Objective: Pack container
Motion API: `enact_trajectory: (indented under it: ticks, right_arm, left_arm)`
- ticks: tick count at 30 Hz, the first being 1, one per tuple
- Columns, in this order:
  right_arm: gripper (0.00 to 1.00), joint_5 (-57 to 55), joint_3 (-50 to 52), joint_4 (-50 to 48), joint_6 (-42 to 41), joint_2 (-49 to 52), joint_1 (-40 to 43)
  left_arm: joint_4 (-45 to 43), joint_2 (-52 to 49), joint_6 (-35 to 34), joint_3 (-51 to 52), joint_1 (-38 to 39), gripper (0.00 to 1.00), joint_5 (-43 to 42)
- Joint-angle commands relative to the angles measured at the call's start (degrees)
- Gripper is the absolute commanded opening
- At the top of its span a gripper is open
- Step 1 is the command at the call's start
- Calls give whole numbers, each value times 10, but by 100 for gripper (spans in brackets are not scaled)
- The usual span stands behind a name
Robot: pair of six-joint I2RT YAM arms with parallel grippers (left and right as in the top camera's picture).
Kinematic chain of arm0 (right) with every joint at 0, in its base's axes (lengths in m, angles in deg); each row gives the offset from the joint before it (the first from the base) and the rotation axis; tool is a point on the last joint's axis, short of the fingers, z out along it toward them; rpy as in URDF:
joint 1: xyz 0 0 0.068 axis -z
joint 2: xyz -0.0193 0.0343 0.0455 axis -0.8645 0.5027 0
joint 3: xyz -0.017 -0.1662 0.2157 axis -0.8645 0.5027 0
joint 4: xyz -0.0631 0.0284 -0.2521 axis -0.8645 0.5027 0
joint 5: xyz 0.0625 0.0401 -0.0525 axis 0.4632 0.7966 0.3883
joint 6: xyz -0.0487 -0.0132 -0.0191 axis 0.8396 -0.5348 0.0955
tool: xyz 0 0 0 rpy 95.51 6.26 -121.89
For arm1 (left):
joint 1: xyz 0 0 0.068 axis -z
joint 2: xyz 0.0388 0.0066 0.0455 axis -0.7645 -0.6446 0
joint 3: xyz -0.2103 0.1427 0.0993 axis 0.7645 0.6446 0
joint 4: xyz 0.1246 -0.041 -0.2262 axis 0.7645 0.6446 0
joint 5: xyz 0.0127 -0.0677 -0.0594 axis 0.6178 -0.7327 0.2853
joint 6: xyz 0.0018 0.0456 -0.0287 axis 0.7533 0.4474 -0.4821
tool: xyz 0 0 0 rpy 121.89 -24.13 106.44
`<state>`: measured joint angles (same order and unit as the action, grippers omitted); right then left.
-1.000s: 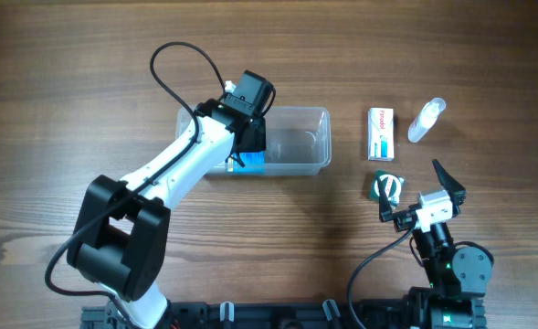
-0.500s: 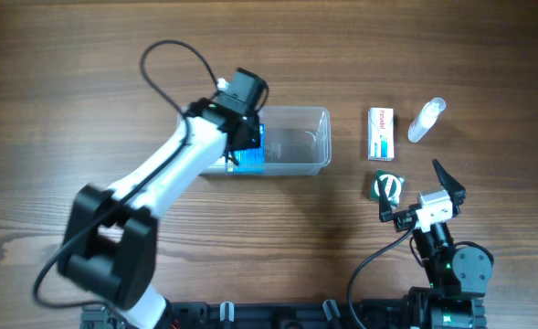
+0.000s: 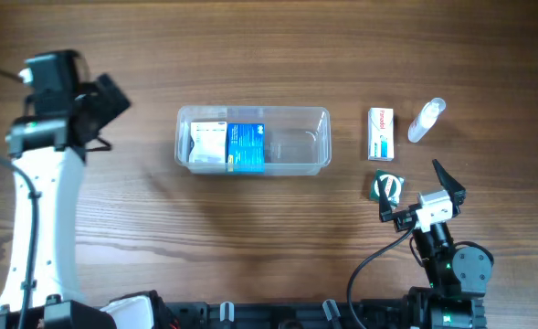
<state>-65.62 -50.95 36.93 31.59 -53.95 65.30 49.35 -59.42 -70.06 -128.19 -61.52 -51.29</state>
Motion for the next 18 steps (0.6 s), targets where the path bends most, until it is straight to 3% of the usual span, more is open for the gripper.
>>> enact_trajectory:
  ticks: [1,18]
  right_arm:
    - [100,10,1,-3,5,-2,2]
    - [100,10,0,-3,5,-2,2]
  left_arm:
    - [12,5,3,0,-39,100,-3]
    - [12,5,3,0,-49,100,-3]
